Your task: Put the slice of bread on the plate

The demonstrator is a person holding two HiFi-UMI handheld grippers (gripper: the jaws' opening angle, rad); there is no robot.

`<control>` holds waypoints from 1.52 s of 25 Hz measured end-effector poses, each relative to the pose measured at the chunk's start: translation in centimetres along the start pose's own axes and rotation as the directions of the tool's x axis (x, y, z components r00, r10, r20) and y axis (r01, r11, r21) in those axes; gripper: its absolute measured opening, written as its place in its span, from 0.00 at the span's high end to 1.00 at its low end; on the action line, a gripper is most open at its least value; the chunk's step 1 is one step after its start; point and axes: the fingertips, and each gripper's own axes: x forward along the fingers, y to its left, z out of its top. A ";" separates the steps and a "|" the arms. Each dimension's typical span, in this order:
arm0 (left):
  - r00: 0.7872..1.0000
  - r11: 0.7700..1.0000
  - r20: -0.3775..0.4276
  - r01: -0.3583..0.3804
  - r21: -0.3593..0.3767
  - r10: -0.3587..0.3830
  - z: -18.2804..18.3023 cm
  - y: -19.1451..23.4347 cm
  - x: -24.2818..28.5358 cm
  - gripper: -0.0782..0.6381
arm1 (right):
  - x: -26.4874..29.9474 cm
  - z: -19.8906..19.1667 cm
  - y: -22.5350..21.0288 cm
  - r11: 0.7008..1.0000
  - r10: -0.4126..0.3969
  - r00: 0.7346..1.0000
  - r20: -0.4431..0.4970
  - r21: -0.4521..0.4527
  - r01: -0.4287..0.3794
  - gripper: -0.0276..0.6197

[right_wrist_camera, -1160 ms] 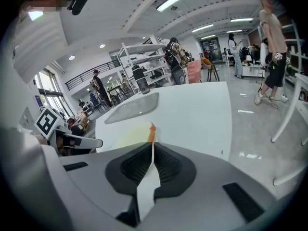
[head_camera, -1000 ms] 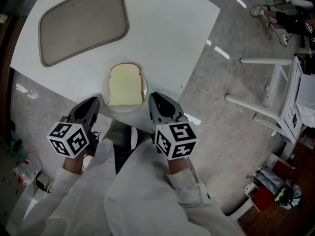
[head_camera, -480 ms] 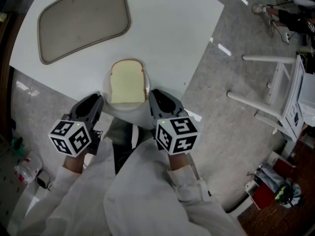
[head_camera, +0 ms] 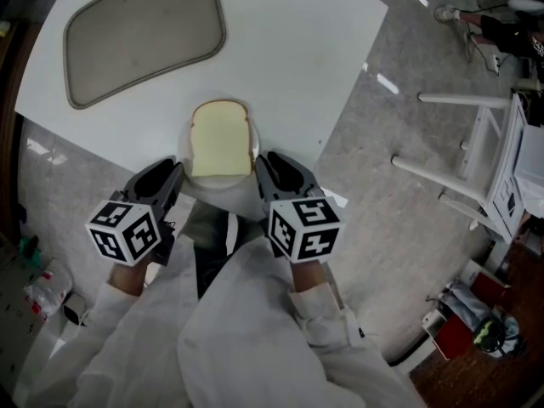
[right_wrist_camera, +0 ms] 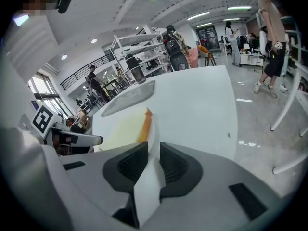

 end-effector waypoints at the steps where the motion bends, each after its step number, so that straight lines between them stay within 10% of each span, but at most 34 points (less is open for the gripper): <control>1: 1.000 1.000 -0.004 0.000 -0.002 0.000 -0.1 0.0 0.1 0.79 | 0.0 0.0 0.0 1.000 -0.001 1.000 -0.003 -0.001 0.001 0.86; 38: 0.999 0.998 -0.032 0.021 -0.066 -0.023 -0.2 0.6 1.0 0.78 | 1.3 -1.1 1.5 0.993 0.119 0.984 -0.134 0.032 -0.116 0.86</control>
